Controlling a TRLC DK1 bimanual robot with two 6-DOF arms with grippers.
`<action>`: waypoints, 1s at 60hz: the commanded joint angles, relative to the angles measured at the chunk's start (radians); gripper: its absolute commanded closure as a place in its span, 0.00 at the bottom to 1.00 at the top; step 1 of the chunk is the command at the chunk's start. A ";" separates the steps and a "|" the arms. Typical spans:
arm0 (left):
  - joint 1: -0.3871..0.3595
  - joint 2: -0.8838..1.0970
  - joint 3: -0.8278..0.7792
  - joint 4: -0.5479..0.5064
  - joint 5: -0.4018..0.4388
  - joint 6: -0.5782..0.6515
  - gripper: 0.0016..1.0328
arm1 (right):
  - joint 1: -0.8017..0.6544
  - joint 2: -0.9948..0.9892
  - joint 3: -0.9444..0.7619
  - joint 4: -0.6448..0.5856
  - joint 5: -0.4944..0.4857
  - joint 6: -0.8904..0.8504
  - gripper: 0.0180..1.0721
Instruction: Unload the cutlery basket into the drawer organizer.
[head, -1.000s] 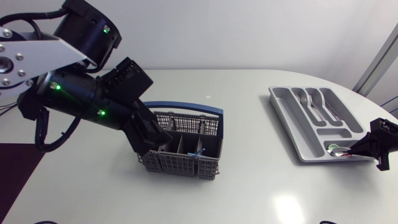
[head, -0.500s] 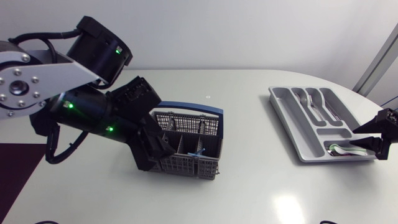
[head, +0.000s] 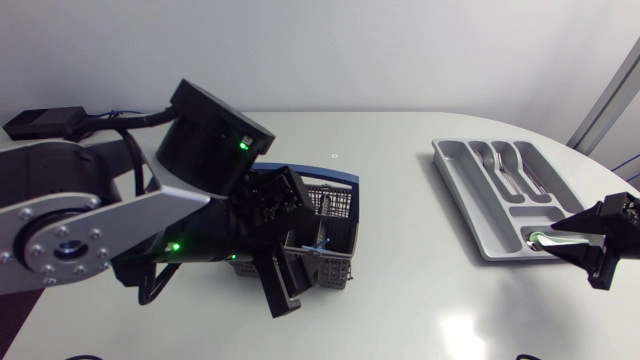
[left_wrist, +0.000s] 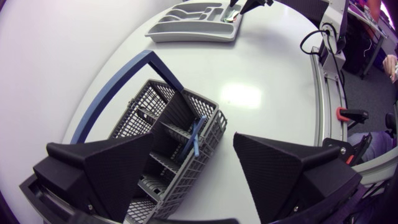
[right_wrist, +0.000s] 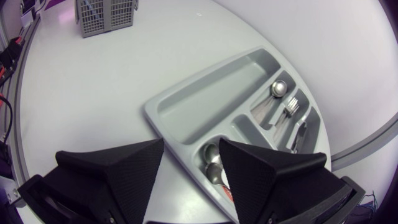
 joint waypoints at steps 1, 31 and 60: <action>-0.006 0.023 -0.037 0.049 -0.019 0.037 0.12 | 0.025 -0.053 -0.086 0.020 -0.016 0.024 0.36; -0.034 0.125 -0.048 0.186 -0.093 0.097 0.34 | 0.106 -0.195 -0.241 0.048 -0.017 0.064 0.35; -0.044 0.194 -0.025 0.218 -0.102 0.105 0.86 | 0.146 -0.270 -0.297 0.058 -0.017 0.091 0.35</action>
